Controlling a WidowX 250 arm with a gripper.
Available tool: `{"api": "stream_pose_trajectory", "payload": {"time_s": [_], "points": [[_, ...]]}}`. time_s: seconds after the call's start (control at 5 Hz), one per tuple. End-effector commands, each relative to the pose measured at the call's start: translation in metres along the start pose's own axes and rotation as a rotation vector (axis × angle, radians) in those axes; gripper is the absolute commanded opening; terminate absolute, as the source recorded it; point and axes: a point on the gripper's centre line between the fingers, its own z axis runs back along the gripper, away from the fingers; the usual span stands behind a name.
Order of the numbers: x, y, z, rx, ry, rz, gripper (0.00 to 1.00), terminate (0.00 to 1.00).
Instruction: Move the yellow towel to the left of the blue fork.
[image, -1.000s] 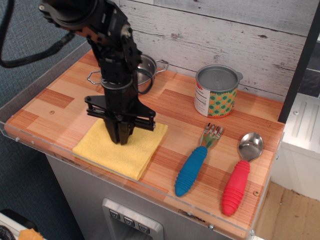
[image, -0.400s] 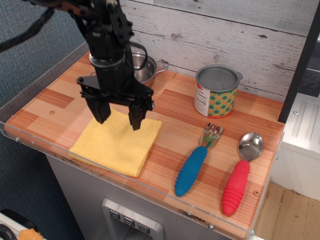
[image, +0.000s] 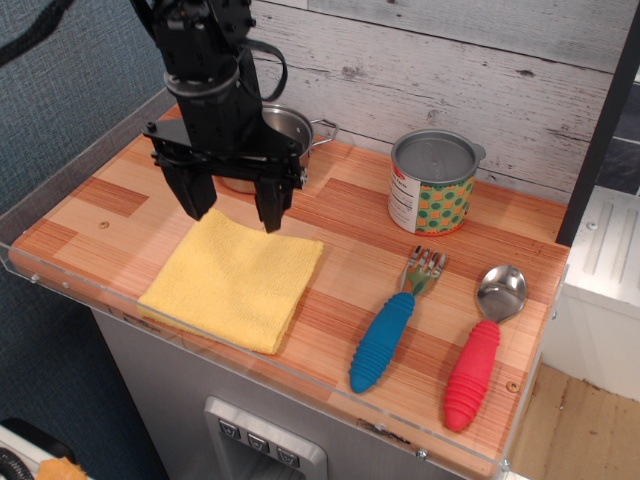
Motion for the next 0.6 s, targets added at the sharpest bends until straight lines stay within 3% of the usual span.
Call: {"api": "stream_pose_trajectory", "payload": {"time_s": [0.0, 0.2, 0.4], "points": [[0.024, -0.004, 0.036, -0.017, -0.061, 0.006, 1.00, 0.00], [0.034, -0.023, 0.044, -0.032, -0.067, -0.021, 1.00, 0.00], [0.041, -0.046, 0.053, -0.046, -0.071, -0.072, 1.00, 1.00]]}}
